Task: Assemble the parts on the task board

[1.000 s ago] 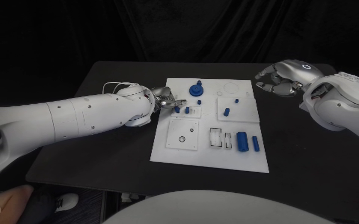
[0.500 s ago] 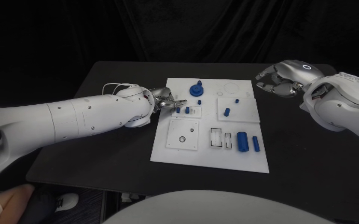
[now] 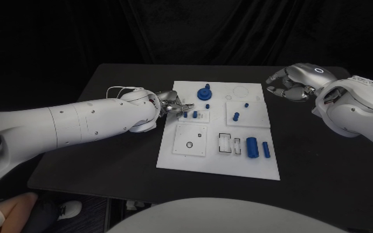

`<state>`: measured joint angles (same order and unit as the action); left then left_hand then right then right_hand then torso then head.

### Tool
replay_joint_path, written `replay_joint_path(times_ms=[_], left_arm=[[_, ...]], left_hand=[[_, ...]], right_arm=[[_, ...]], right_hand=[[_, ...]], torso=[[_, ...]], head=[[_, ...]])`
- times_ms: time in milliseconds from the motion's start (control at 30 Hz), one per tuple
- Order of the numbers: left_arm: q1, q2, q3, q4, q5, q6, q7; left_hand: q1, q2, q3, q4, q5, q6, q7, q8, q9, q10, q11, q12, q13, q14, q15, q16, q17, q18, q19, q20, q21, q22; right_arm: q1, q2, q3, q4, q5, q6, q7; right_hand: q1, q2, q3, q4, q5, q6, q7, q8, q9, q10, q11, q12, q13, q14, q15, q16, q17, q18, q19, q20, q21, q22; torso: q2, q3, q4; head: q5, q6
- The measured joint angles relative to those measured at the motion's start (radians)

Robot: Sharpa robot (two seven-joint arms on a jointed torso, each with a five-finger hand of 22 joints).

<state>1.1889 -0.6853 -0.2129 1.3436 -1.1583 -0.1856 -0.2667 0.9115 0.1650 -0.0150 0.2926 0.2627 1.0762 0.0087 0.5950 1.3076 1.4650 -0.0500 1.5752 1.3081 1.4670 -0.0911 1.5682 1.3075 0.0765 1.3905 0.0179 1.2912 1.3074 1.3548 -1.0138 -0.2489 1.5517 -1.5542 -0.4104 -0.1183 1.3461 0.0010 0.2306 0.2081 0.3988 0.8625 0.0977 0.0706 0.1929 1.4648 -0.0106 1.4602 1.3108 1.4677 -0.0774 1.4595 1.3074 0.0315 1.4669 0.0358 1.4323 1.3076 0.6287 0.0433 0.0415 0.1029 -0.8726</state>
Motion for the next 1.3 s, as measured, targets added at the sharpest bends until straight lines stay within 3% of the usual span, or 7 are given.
replay_joint_path(times_ms=[167,400,567,667,967,1133,1300], left_arm=[[0.0,-0.014,0.0,0.013,-0.024,-0.098,0.07],[0.029,-0.031,-0.002,0.023,-0.085,-0.254,0.244],[0.075,-0.027,0.001,0.018,-0.112,-0.276,0.373],[0.086,-0.014,0.001,-0.002,-0.121,-0.263,0.439],[0.093,0.065,0.0,-0.102,-0.198,-0.145,0.593],[0.086,0.111,0.0,-0.154,-0.299,-0.108,0.632],[0.077,0.145,0.0,-0.192,-0.373,-0.092,0.647]], left_hand=[[0.083,-0.044,-0.011,-0.005,0.004,-0.04,-0.002,0.017,0.0,0.0,0.0,0.0,0.0,-0.003,-0.003,0.0,0.0,0.0,0.004,-0.004,0.0,0.0],[0.279,-0.096,-0.015,-0.004,0.008,-0.35,0.075,-0.221,-0.001,-0.004,0.058,-0.036,0.0,-0.001,0.049,-0.015,0.0,0.0,-0.079,0.041,-0.077,0.0],[0.429,-0.098,0.005,-0.008,-0.009,-0.474,0.122,-0.342,-0.022,-0.387,0.116,-0.401,-0.021,-0.321,0.114,-0.211,-0.143,0.025,-0.298,0.084,-0.255,0.0],[0.521,-0.108,0.052,-0.001,-0.059,-0.489,0.129,-0.417,-0.082,-0.743,0.155,-0.729,-0.198,-0.421,0.146,-0.279,-0.251,0.024,-0.316,0.108,-0.263,0.0],[0.707,-0.184,0.24,-0.057,-0.082,-0.47,0.056,-0.531,-0.382,-0.951,0.156,-1.14,-0.581,-0.231,0.124,-0.187,-0.171,0.024,-0.156,0.129,-0.105,0.0],[0.743,-0.212,0.283,-0.132,-0.118,-0.433,-0.017,-0.531,-0.568,-0.946,0.103,-1.215,-0.73,-0.223,0.083,-0.196,-0.211,0.024,-0.157,0.096,-0.135,0.0],[0.71,-0.246,0.264,-0.159,-0.027,-0.4,-0.063,-0.531,-0.681,-0.932,0.093,-1.215,-0.795,-0.209,0.073,-0.196,-0.212,0.024,-0.137,0.084,-0.13,0.0]], right_arm=[[0.0,-0.003,0.0,0.0,0.008,0.001,0.0],[0.0,-0.004,0.0,0.0,0.015,0.001,0.0],[-0.001,-0.006,0.0,0.0,0.018,0.0,0.0],[-0.001,-0.005,0.0,-0.001,0.019,-0.001,0.0],[-0.001,0.0,0.0,-0.001,0.02,-0.009,0.004],[-0.001,0.001,0.0,-0.001,0.021,-0.012,0.006],[-0.001,0.001,0.0,-0.001,0.021,-0.014,0.008]], right_hand=[[0.0,0.0,0.0,0.0,0.0,0.0,0.0,0.0,0.0,0.0,0.0,0.0,0.0,0.0,0.0,0.0,0.0,0.0,0.0,0.0,-0.001,0.0],[0.0,0.0,0.0,0.0,0.0,0.0,0.0,0.0,-0.001,0.0,0.0,0.0,-0.001,0.0,0.0,0.0,0.0,0.0,0.0,0.0,-0.001,0.0],[0.0,0.0,0.0,0.0,0.0,0.0,0.0,0.0,-0.001,0.0,0.0,-0.001,-0.001,0.0,0.0,0.0,0.0,0.0,0.0,0.0,-0.001,0.0],[0.0,0.0,0.0,0.0,0.0,0.0,0.0,0.0,-0.001,0.0,0.0,-0.005,-0.001,0.0,0.0,0.0,0.0,0.0,0.0,0.0,-0.001,0.0],[0.0,0.0,0.0,0.0,0.0,0.0,0.0,0.0,-0.001,0.0,0.0,-0.005,-0.001,0.0,0.0,0.0,0.0,0.0,0.0,0.0,-0.001,0.0],[0.0,0.0,0.003,-0.003,0.0,0.0,0.0,0.0,-0.001,0.0,0.0,-0.005,0.0,0.0,0.0,0.0,0.0,0.0,0.0,0.0,-0.001,0.0],[0.0,0.0,0.006,0.0,0.003,0.0,0.0,0.0,-0.002,0.0,0.0,-0.005,0.0,0.0,0.0,0.0,0.0,0.0,0.0,0.0,0.003,0.0]], torso=[[0.0,-0.0001,0.0001],[0.0,-0.0001,0.0001],[-0.001,-0.0004,0.0],[-0.001,-0.0007,-0.0002],[0.0,0.0013,-0.0029],[0.003,0.0019,-0.0012],[0.006,0.0016,-0.0005]], head=[[-0.003,0.0],[-0.007,0.0],[-0.009,0.0],[-0.009,0.0],[-0.01,0.0],[-0.014,0.0],[-0.013,0.0]])
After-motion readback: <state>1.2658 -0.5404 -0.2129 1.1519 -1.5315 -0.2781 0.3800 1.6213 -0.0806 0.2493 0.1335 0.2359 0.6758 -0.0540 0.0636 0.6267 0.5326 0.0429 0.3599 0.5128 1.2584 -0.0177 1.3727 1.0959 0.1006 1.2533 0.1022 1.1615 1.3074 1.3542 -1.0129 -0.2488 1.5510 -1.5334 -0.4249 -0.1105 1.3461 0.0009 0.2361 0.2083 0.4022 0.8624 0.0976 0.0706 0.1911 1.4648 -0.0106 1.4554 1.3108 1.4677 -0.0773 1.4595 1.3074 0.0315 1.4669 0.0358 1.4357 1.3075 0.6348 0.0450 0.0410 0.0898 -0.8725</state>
